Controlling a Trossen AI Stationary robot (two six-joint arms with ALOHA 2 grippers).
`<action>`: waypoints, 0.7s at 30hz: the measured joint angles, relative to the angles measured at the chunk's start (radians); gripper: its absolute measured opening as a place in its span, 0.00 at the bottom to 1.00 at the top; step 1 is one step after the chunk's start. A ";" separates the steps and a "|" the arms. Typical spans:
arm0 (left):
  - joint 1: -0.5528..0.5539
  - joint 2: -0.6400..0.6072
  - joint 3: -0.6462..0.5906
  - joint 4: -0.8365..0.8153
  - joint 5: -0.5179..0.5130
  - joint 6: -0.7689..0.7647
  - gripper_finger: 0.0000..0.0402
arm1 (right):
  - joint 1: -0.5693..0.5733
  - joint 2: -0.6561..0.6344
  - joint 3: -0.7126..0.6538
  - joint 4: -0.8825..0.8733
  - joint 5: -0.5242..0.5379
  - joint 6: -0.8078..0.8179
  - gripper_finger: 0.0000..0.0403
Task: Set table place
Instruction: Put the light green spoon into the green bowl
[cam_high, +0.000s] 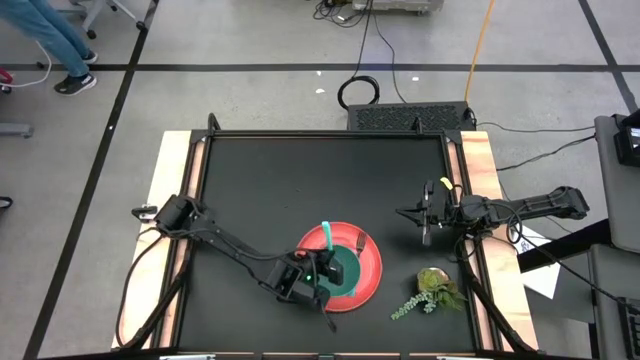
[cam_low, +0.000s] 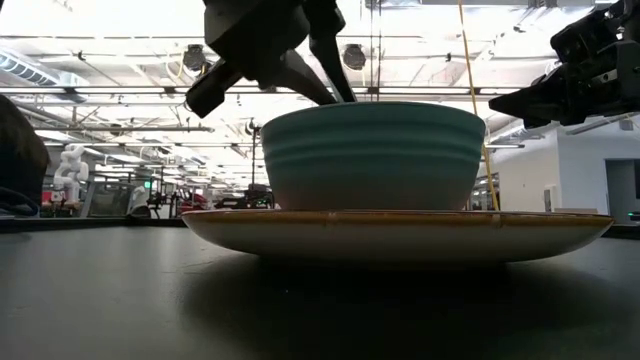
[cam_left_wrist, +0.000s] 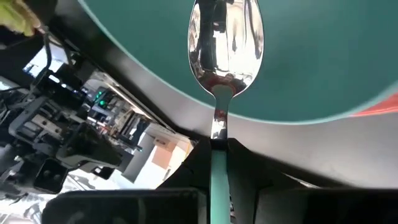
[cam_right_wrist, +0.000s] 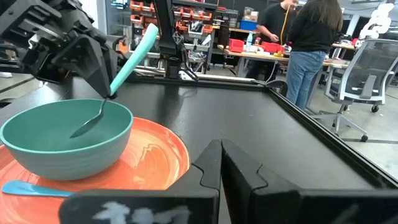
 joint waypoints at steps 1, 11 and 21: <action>0.000 0.000 0.000 0.002 0.000 0.000 0.07 | 0.000 0.000 0.000 0.000 0.000 0.000 0.00; 0.002 0.000 -0.001 -0.004 0.003 0.018 0.07 | 0.000 0.000 0.000 0.000 0.000 0.000 0.00; 0.002 0.000 -0.036 0.033 0.025 0.033 0.07 | 0.000 0.000 0.000 0.000 0.000 0.000 0.00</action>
